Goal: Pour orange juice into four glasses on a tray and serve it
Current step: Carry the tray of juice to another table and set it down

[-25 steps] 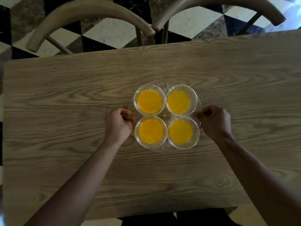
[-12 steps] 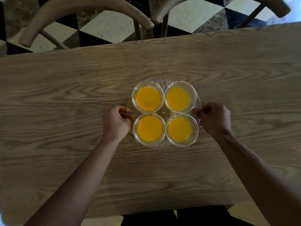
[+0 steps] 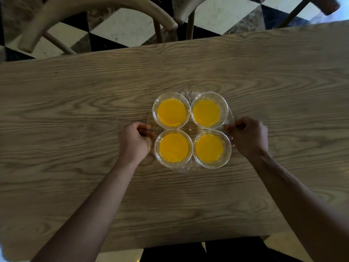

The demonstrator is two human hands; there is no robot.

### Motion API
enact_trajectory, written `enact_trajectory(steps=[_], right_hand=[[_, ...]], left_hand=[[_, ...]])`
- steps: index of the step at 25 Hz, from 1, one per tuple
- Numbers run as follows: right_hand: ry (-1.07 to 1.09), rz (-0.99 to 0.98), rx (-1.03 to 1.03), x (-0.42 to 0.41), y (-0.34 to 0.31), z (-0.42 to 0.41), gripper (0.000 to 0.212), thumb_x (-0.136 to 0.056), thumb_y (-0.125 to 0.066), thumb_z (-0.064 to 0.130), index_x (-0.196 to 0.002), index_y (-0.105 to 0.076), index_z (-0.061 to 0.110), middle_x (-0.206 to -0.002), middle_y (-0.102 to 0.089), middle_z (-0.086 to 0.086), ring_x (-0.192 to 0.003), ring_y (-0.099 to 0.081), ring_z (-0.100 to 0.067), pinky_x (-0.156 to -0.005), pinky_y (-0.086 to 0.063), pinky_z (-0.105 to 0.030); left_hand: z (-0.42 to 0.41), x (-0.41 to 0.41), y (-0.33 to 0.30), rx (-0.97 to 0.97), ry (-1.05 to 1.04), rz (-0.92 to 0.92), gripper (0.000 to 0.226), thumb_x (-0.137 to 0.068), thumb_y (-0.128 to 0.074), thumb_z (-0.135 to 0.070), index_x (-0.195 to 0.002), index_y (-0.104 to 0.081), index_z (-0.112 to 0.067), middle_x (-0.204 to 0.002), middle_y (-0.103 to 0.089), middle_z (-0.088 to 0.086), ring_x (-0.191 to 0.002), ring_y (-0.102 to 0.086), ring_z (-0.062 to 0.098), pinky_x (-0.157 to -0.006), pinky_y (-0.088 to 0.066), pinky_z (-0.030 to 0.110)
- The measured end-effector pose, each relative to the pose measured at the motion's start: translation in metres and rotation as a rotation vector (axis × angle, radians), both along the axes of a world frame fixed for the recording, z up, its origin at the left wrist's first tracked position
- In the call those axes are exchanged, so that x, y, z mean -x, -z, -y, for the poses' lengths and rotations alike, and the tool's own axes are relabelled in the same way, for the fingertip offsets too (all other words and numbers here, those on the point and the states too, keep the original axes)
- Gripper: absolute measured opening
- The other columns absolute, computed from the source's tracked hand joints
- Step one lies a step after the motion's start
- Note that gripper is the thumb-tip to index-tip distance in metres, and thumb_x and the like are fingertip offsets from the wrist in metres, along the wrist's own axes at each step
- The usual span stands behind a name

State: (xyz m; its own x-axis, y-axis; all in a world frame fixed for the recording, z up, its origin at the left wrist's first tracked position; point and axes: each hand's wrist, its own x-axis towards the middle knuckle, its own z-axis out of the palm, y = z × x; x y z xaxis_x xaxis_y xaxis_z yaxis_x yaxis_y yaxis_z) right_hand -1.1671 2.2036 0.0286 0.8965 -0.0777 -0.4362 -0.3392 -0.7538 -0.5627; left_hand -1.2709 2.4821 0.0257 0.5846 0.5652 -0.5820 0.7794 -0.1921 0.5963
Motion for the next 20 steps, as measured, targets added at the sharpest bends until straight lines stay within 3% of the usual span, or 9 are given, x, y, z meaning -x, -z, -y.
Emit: enact_trajectory(steps=[6, 11, 17, 20], right_hand=[[-0.009, 0.009, 0.011, -0.001, -0.001, -0.003, 0.015, -0.085, -0.078, 0.030, -0.083, -0.076, 0.015, -0.073, -0.073, 0.001, -0.072, -0.073, -0.022, -0.069, -0.062, -0.038], [-0.022, -0.035, -0.007, -0.004, 0.001, -0.001, 0.015, -0.083, -0.078, 0.034, -0.079, -0.077, 0.020, -0.070, -0.075, 0.002, -0.068, -0.074, -0.022, -0.070, -0.064, -0.046], [-0.050, -0.076, 0.013, -0.006, -0.001, 0.003, 0.022, -0.084, -0.078, 0.040, -0.072, -0.077, 0.021, -0.065, -0.075, 0.002, -0.063, -0.075, -0.019, -0.072, -0.064, -0.044], [-0.081, -0.072, 0.049, -0.006, -0.007, 0.002, 0.025, -0.084, -0.076, 0.038, -0.071, -0.077, 0.018, -0.062, -0.074, 0.001, -0.064, -0.074, -0.019, -0.073, -0.063, -0.043]], left_hand=[[0.000, 0.000, 0.004, 0.005, -0.009, -0.007, 0.028, -0.086, -0.066, 0.013, -0.100, -0.072, -0.011, -0.085, -0.077, 0.001, -0.078, -0.076, 0.019, -0.068, -0.062, 0.037], [-0.001, 0.002, 0.000, 0.080, -0.046, 0.016, 0.030, -0.085, -0.064, 0.017, -0.099, -0.073, -0.008, -0.087, -0.079, 0.009, -0.081, -0.078, 0.031, -0.075, -0.065, 0.053], [-0.003, 0.005, -0.004, 0.107, -0.043, 0.035, 0.020, -0.087, -0.078, -0.001, -0.105, -0.074, -0.006, -0.092, -0.080, 0.009, -0.081, -0.079, 0.032, -0.078, -0.064, 0.057], [-0.003, 0.006, -0.007, 0.123, -0.060, 0.065, 0.015, -0.085, -0.083, -0.013, -0.098, -0.075, -0.012, -0.088, -0.080, 0.008, -0.077, -0.078, 0.034, -0.078, -0.064, 0.057]])
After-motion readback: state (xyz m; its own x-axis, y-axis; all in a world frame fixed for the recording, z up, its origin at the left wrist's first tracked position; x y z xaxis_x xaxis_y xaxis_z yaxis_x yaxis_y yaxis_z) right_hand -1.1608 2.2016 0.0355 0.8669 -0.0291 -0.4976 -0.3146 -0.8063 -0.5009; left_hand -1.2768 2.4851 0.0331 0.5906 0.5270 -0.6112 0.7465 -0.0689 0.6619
